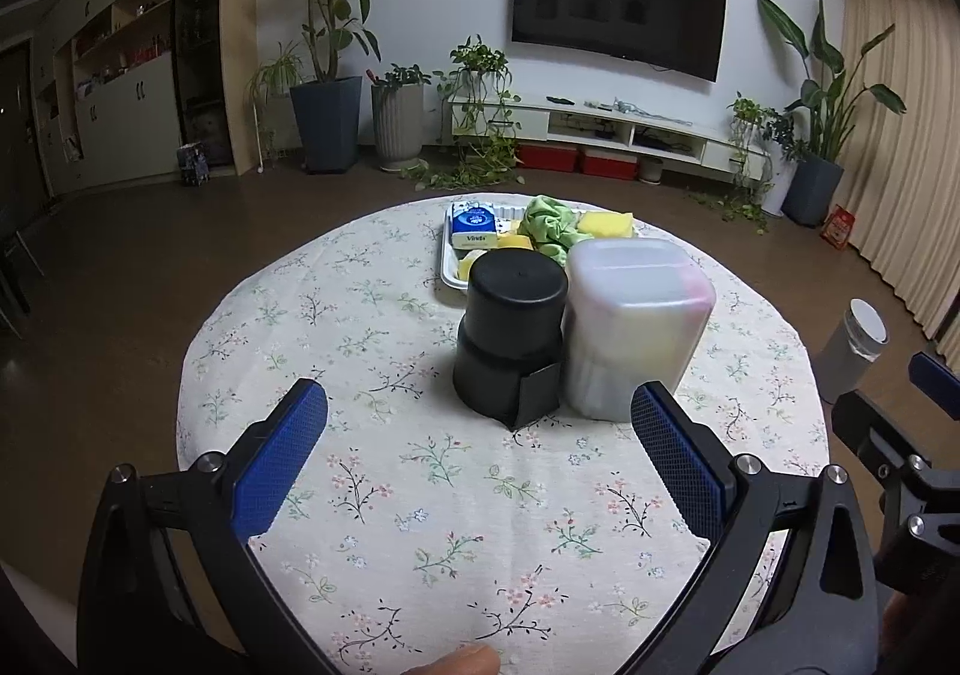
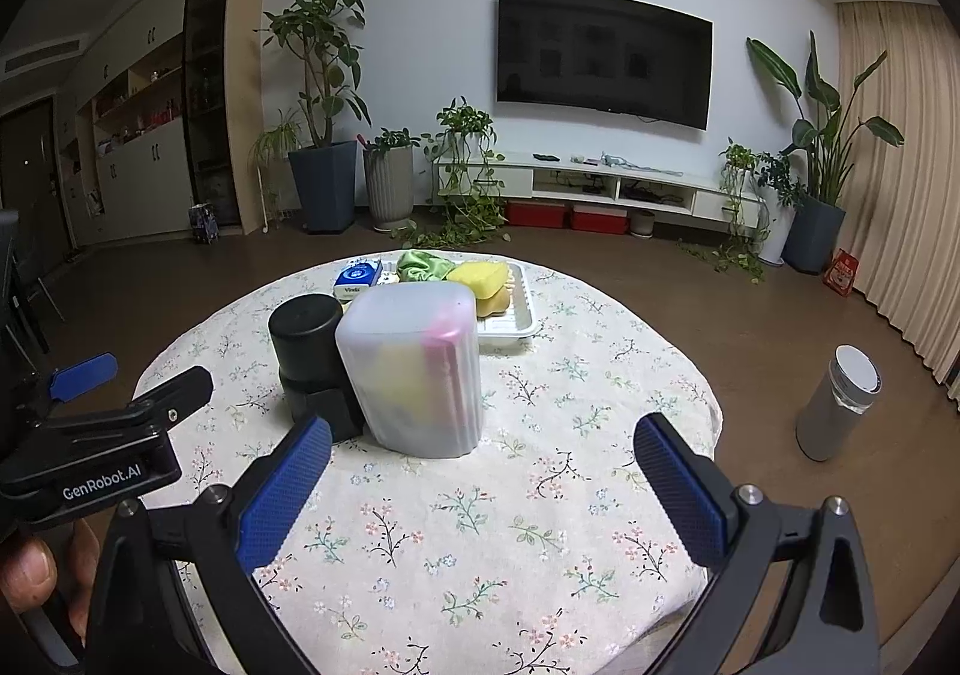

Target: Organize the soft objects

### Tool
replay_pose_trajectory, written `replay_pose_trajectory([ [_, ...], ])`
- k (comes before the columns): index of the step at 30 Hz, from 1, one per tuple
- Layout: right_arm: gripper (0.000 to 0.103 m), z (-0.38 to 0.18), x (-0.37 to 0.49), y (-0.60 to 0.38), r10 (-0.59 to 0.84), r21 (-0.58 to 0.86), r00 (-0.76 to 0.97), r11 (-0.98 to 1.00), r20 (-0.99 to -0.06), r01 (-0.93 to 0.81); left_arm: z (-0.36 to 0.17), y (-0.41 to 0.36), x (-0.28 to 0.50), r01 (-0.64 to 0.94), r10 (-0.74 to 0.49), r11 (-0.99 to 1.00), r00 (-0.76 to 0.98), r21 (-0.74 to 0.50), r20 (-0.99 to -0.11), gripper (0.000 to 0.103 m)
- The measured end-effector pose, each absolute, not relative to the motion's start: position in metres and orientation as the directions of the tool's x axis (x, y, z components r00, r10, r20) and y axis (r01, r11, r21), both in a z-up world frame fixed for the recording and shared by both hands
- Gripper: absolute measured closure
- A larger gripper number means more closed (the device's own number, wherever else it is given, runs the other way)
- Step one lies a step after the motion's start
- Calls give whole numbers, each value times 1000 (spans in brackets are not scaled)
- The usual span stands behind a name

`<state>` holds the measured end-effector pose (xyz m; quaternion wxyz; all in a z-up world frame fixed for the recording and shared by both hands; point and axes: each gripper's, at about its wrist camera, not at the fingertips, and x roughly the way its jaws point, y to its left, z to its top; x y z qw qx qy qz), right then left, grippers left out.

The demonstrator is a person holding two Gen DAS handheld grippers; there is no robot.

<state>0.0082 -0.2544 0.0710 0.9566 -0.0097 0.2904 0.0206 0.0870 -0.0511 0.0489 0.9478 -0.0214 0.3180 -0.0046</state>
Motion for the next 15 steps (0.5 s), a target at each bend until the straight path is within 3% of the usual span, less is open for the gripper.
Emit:
replay_pose_trajectory([
  [15,0,69,10,-255,21,6,827,1000,-562,-21,46,-52,85,-3,-24,999,794,-44,-608,0],
])
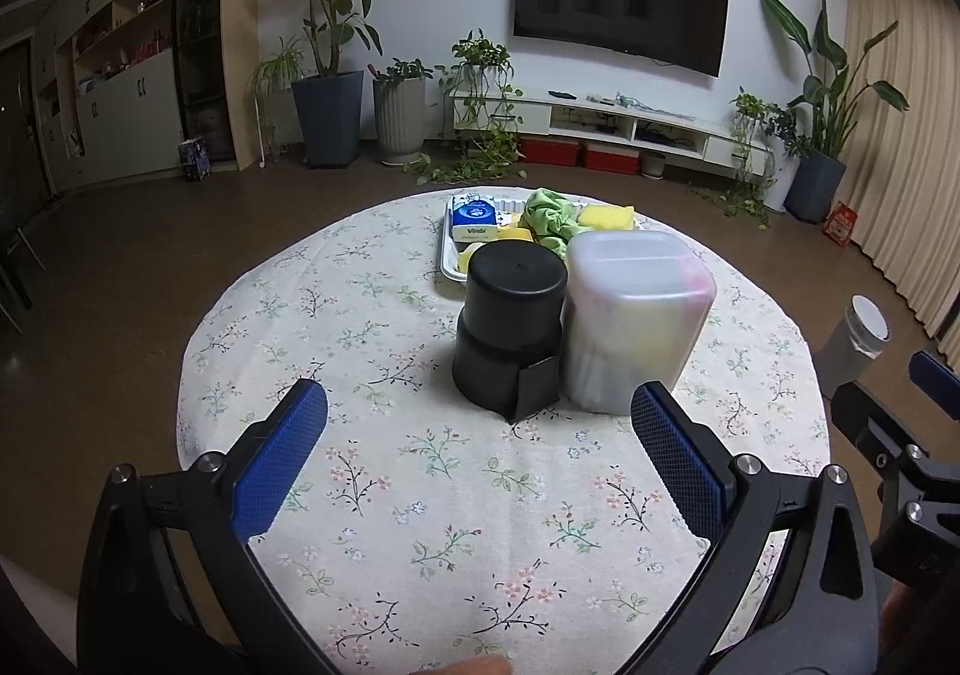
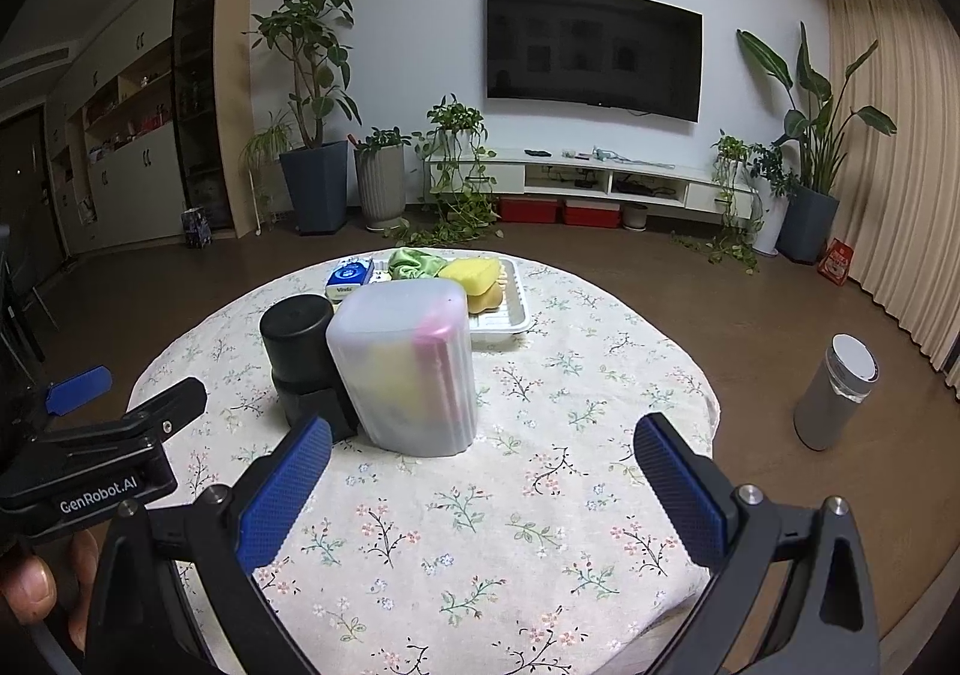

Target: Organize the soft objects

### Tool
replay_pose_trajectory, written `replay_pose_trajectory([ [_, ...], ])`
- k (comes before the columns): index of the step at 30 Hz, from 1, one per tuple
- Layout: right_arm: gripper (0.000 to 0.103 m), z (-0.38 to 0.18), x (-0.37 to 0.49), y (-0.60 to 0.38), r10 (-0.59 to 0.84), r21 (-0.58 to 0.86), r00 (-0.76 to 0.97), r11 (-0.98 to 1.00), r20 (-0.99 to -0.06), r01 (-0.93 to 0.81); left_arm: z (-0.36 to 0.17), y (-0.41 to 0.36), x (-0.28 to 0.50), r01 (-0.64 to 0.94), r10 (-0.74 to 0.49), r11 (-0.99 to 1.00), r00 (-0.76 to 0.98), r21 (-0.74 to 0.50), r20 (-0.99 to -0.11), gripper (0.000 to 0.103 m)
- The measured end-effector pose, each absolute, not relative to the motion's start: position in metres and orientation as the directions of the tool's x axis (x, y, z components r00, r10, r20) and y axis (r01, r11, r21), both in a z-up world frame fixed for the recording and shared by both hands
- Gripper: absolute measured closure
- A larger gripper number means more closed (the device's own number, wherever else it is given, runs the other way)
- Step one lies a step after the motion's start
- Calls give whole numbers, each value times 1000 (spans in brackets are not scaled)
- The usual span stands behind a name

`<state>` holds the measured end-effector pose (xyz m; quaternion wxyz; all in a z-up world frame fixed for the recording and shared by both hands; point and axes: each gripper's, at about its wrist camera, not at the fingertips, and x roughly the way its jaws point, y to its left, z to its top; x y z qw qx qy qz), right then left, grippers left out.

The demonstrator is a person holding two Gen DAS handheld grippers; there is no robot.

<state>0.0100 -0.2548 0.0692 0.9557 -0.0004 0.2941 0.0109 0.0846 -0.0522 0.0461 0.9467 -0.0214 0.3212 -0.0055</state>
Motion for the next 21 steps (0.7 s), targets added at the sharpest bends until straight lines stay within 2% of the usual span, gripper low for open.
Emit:
replay_pose_trajectory([
  [21,0,61,13,-253,18,12,815,1000,-579,-14,40,-51,84,-17,-10,999,788,-38,-616,0],
])
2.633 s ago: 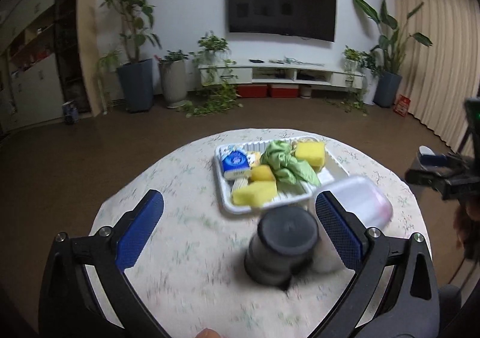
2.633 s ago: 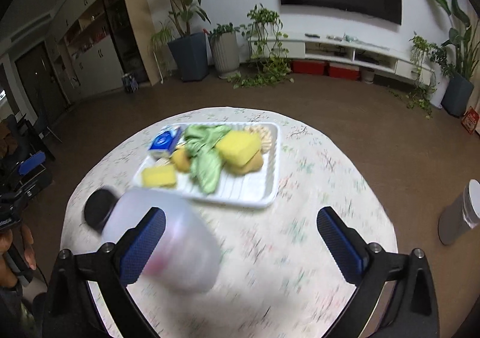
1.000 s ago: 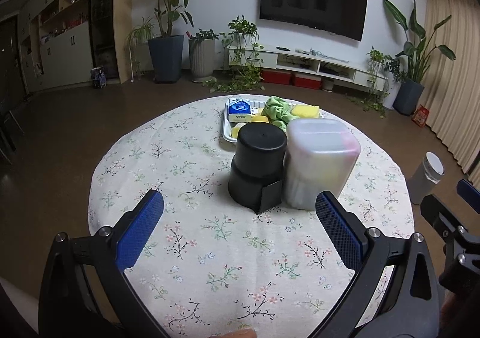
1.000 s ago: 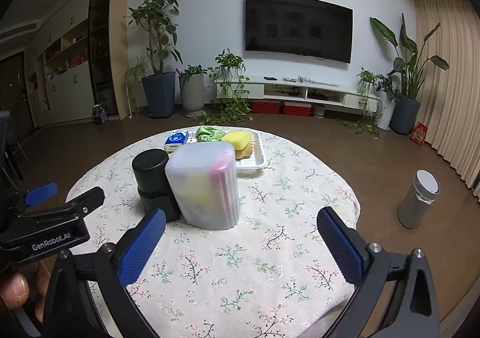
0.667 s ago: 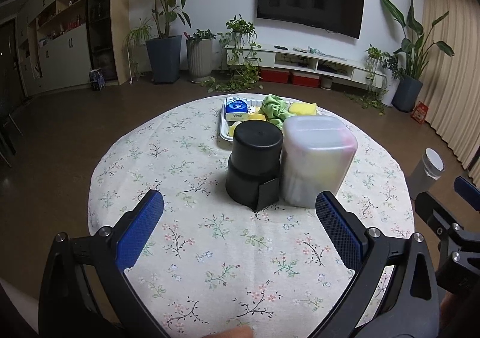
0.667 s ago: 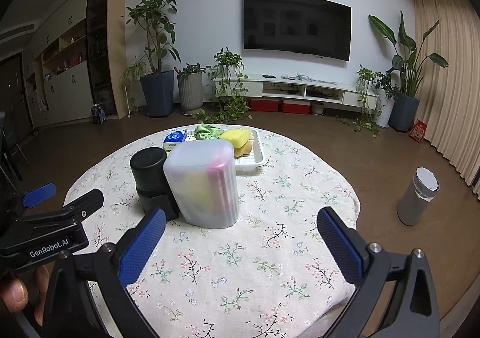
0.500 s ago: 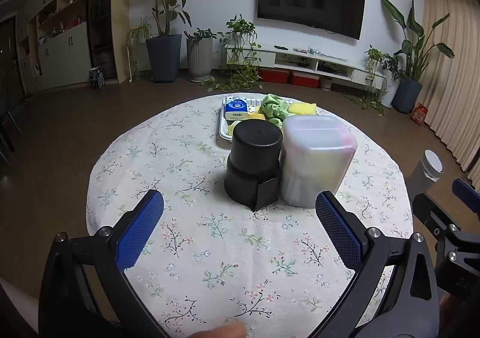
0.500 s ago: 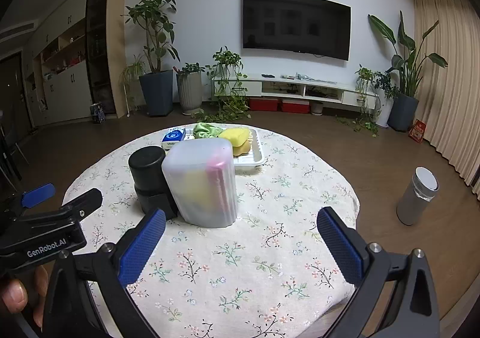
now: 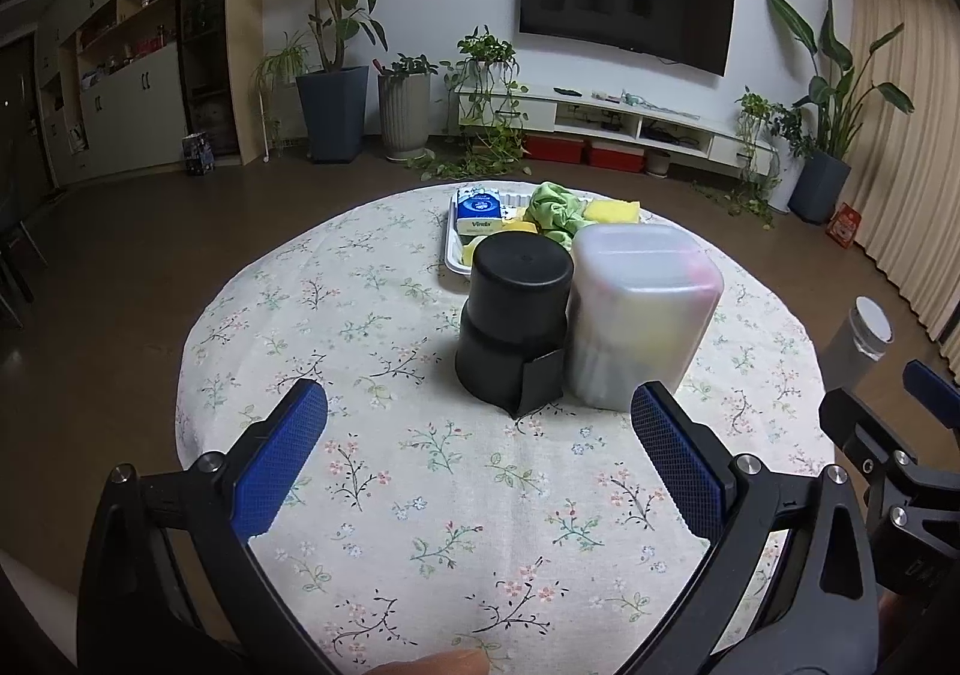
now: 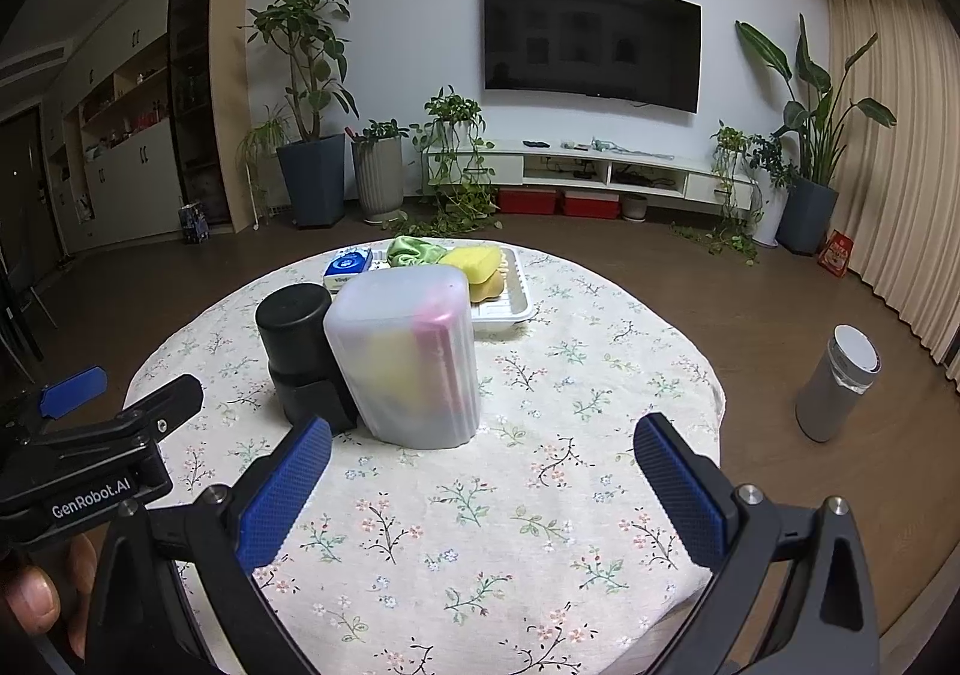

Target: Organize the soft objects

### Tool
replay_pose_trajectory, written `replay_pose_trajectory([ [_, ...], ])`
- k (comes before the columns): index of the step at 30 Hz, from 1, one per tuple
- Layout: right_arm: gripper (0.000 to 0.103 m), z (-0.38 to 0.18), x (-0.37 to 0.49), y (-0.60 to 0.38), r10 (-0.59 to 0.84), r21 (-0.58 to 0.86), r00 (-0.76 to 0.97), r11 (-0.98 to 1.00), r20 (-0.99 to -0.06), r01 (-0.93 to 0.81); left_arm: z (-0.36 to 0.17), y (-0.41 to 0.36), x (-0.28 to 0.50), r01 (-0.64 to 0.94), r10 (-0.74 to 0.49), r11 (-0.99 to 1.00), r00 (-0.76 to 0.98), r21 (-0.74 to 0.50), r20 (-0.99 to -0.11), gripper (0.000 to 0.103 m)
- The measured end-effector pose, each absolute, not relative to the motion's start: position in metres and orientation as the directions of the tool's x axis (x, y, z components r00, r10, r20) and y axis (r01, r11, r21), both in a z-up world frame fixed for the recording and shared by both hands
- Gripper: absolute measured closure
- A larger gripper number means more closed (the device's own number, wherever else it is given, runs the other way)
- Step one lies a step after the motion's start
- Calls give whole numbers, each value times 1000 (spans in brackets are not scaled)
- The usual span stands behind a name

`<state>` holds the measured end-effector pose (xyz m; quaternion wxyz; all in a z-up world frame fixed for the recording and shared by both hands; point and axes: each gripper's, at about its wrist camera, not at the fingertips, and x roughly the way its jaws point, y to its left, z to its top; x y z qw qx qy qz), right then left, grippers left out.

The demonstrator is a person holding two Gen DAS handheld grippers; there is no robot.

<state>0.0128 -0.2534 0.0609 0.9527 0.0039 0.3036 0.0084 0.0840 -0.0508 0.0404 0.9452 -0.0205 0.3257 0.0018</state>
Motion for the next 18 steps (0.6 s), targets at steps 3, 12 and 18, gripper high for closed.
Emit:
replay_pose_trajectory([
  [3,0,59,14,-250,14,4,813,1000,-582,-14,39,-50,83,-18,-6,999,785,-33,-619,0],
  [12,0,55,18,-250,6,-1,804,1000,-595,-9,37,-50,83,-22,-1,999,781,-30,-624,0],
  [18,0,56,18,-249,6,0,805,1000,-593,-7,35,-52,83,-25,6,999,778,-21,-628,0],
])
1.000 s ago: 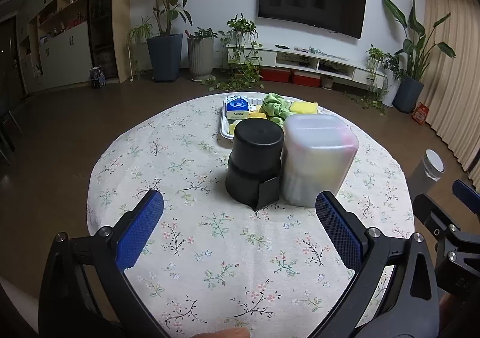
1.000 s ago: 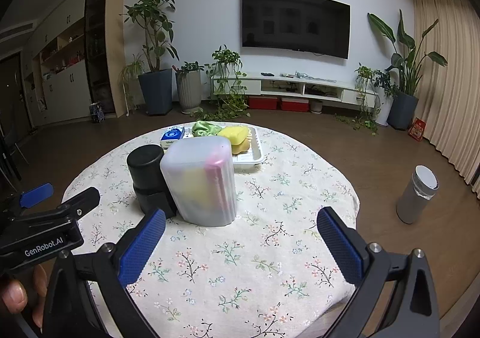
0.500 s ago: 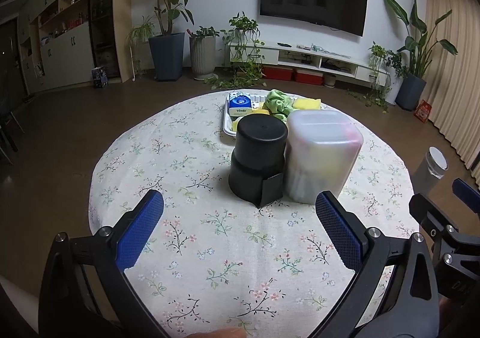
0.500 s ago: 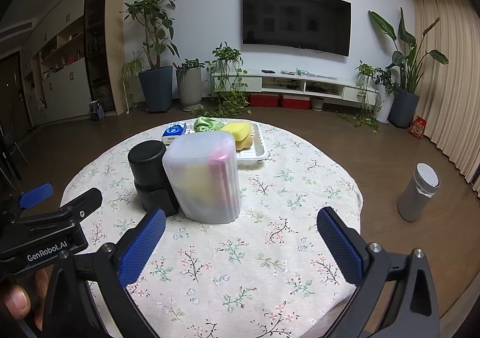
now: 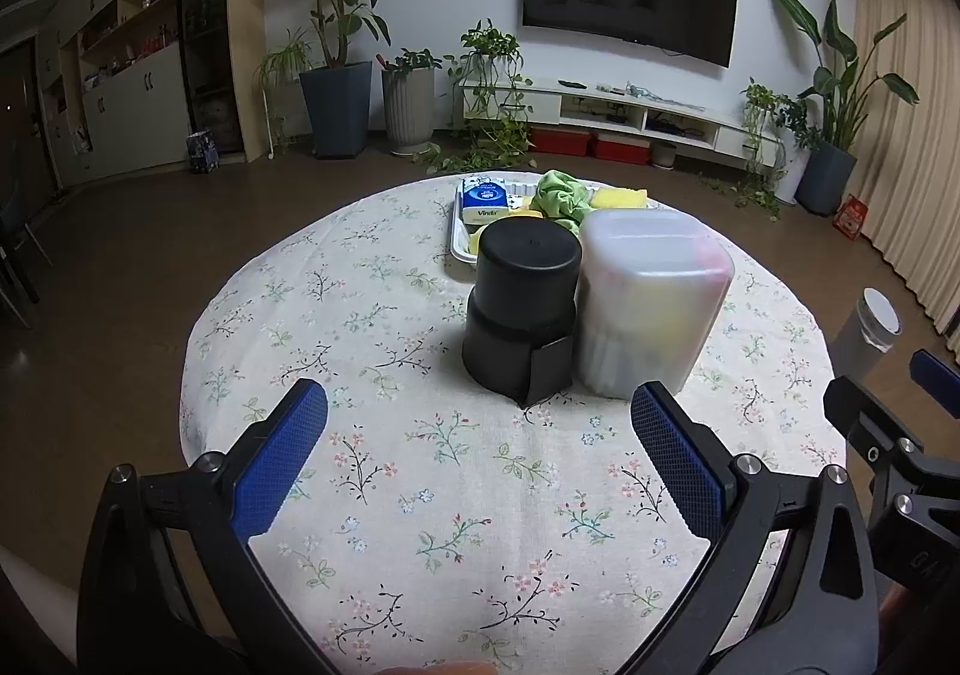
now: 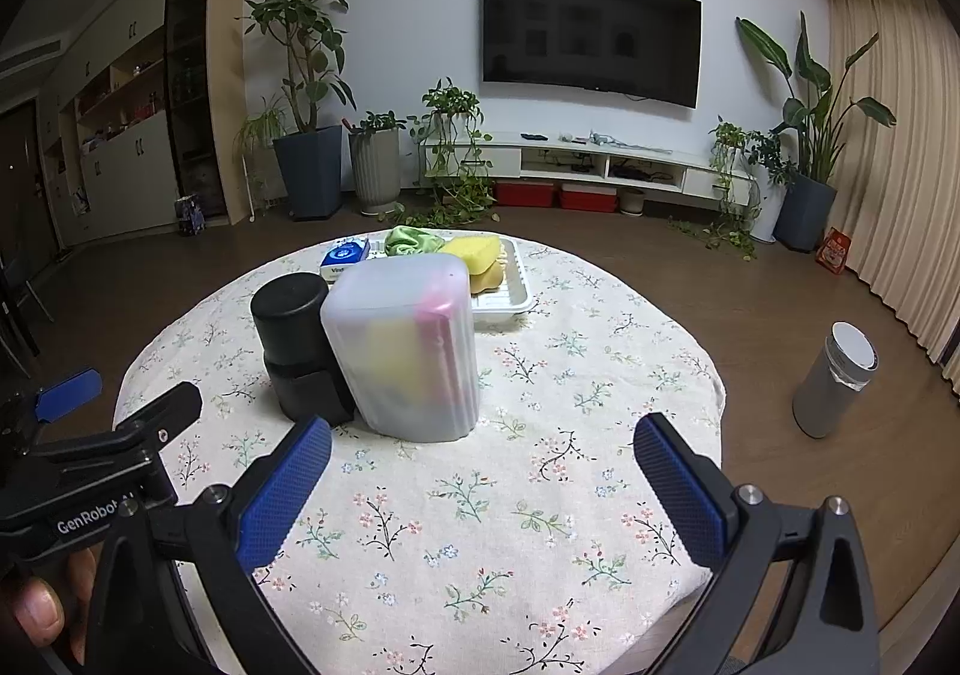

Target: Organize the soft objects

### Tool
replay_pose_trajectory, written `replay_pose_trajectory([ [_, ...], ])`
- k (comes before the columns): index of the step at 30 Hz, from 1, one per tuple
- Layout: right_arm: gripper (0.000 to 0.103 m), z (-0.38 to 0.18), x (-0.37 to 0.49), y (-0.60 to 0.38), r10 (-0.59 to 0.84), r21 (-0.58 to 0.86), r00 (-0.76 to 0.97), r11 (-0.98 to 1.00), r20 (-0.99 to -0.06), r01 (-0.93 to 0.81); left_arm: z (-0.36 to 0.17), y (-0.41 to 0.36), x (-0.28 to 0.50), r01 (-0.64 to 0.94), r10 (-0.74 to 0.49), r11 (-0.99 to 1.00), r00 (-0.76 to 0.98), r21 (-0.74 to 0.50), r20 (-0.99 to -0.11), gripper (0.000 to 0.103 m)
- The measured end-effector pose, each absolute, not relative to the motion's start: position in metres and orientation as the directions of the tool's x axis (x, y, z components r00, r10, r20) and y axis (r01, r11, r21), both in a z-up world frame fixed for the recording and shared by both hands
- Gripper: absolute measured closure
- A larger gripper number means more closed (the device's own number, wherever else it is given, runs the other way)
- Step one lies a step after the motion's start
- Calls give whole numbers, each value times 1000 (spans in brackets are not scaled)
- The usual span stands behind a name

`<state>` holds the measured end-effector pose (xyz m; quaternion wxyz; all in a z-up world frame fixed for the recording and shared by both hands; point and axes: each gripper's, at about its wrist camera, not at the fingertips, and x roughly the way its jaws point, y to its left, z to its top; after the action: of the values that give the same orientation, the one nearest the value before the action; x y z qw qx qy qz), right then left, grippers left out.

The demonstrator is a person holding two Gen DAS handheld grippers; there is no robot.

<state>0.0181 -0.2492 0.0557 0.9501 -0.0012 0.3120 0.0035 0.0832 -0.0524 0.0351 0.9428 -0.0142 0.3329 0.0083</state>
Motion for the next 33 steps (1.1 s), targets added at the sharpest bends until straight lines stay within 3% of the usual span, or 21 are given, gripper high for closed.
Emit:
replay_pose_trajectory([
  [33,0,55,18,-249,6,0,805,1000,-593,-8,28,-55,83,-26,1,999,778,-32,-628,0],
])
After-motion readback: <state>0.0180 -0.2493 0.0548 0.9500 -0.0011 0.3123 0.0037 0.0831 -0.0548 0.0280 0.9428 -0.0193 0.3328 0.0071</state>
